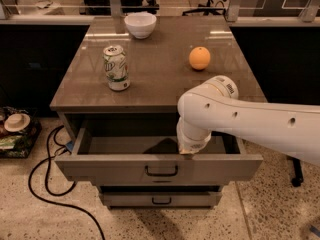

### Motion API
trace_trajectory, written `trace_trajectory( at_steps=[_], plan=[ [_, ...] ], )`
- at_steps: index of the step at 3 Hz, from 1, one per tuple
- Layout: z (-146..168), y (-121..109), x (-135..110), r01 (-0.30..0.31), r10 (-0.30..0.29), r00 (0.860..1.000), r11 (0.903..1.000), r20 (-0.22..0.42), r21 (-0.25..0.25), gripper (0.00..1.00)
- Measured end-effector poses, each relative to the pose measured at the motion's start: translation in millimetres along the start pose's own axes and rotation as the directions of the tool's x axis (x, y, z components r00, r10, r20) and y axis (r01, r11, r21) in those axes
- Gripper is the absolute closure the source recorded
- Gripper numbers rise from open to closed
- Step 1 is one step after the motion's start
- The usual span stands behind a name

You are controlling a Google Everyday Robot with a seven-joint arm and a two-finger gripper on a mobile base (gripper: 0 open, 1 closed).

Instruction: Open top drawer

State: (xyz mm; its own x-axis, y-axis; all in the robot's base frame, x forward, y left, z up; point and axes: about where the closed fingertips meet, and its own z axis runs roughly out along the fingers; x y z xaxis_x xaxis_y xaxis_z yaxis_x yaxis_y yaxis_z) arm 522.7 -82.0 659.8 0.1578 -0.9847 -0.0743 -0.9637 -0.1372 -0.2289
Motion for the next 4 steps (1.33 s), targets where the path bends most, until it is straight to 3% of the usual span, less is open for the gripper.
trace_trajectory(
  at_steps=[1,2,3,4],
  plan=[
    [-3.6,13.3,-4.9,0.016,-0.016,1.000,0.9985,-0.003,-0.052,1.00],
    [-17.9,42.6,-14.7,0.035,-0.038,0.999,0.9877,-0.017,-0.153,1.00],
    [-42.6,81.8,-27.5,0.024,-0.038,0.998,0.9657,-0.047,-0.258,1.00],
    [-53.6,102.8,-35.6,0.015,-0.034,0.998,0.9515,-0.057,-0.307,1.00]
  ],
)
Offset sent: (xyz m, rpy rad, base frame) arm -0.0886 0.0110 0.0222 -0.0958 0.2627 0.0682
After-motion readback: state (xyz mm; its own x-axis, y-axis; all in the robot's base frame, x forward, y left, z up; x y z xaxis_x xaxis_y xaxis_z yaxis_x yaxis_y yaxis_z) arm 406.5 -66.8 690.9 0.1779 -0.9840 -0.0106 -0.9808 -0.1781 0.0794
